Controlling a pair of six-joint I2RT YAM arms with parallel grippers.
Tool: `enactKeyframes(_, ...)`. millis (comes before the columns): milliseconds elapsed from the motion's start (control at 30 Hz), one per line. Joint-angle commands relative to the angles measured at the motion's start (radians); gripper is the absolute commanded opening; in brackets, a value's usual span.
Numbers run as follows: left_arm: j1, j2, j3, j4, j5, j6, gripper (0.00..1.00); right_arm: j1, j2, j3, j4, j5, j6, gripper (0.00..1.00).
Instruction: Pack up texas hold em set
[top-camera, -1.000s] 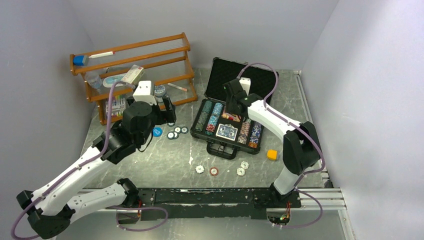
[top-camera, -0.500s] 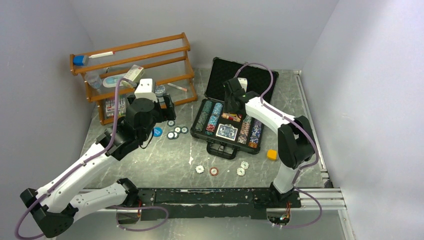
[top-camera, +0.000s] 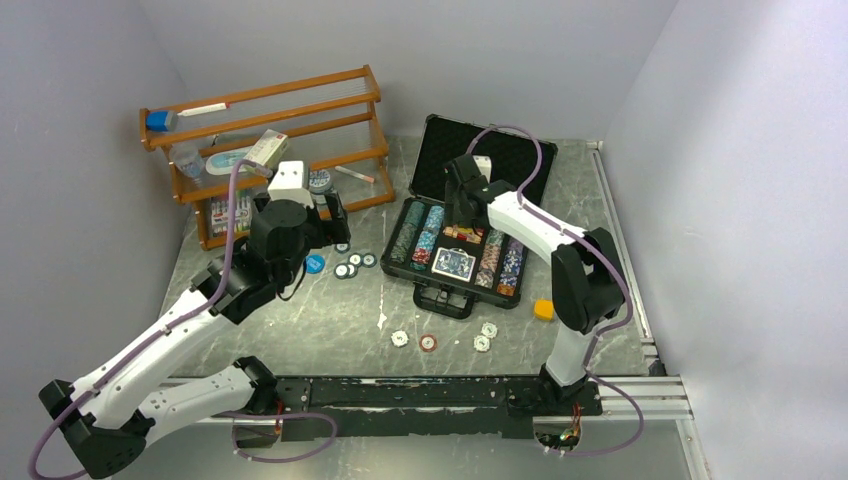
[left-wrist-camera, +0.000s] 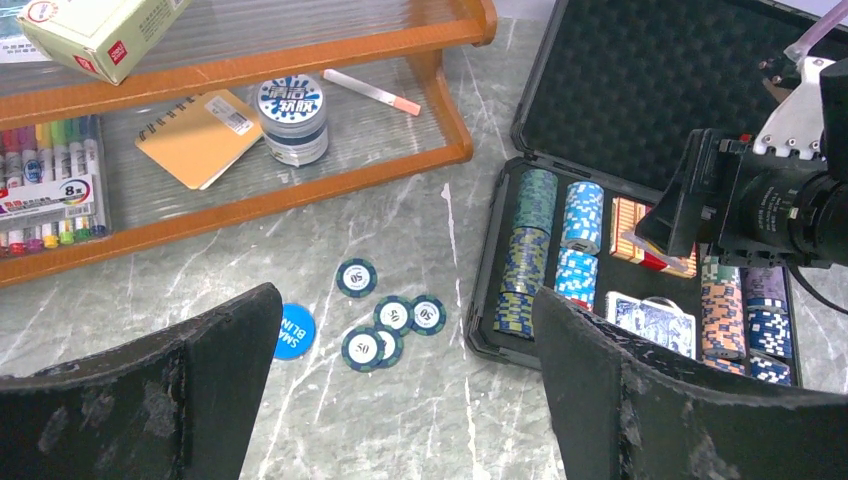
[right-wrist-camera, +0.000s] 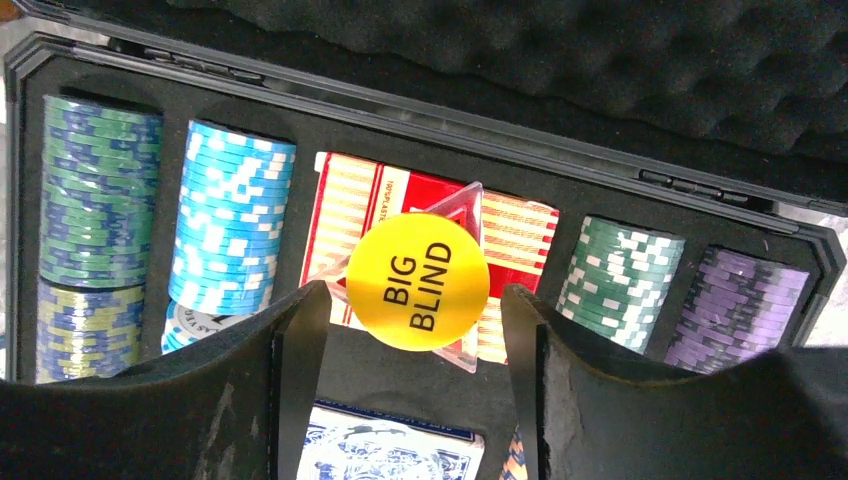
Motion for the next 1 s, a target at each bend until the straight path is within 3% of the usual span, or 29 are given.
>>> enactKeyframes(0, 0.007, -0.015, -0.009, 0.011, 0.000, -0.015, 0.99, -0.003, -0.017, 0.039, -0.019, 0.009, 0.001, 0.69)
enactKeyframes(200, 0.007, 0.005, -0.023, 0.017, 0.004, -0.011, 1.00, -0.003, -0.148, -0.012, -0.012, 0.005, 0.021, 0.80)
enactKeyframes(433, 0.037, 0.115, -0.040, -0.033, 0.100, -0.101, 0.99, 0.000, -0.356, -0.176, 0.017, -0.072, 0.074, 0.80)
enactKeyframes(533, 0.098, 0.201, -0.054, -0.080, 0.183, -0.178, 0.98, 0.000, -0.439, -0.233, 0.027, -0.120, 0.086, 0.79)
enactKeyframes(633, 0.165, 0.258, -0.108, -0.073, 0.242, -0.241, 0.87, 0.001, -0.504, -0.285, 0.044, -0.171, 0.088, 0.78)
enactKeyframes(700, 0.224, 0.277, -0.159, -0.040, 0.299, -0.271, 0.85, 0.003, -0.541, -0.323, 0.060, -0.190, 0.089, 0.78)
enactKeyframes(800, 0.307, 0.329, -0.219, 0.009, 0.372, -0.276, 0.89, 0.003, -0.563, -0.380, 0.096, -0.222, 0.089, 0.78)
enactKeyframes(967, 0.400, 0.497, -0.186, 0.009, 0.440, -0.260, 0.95, 0.005, -0.572, -0.431, 0.142, -0.277, 0.098, 0.77)
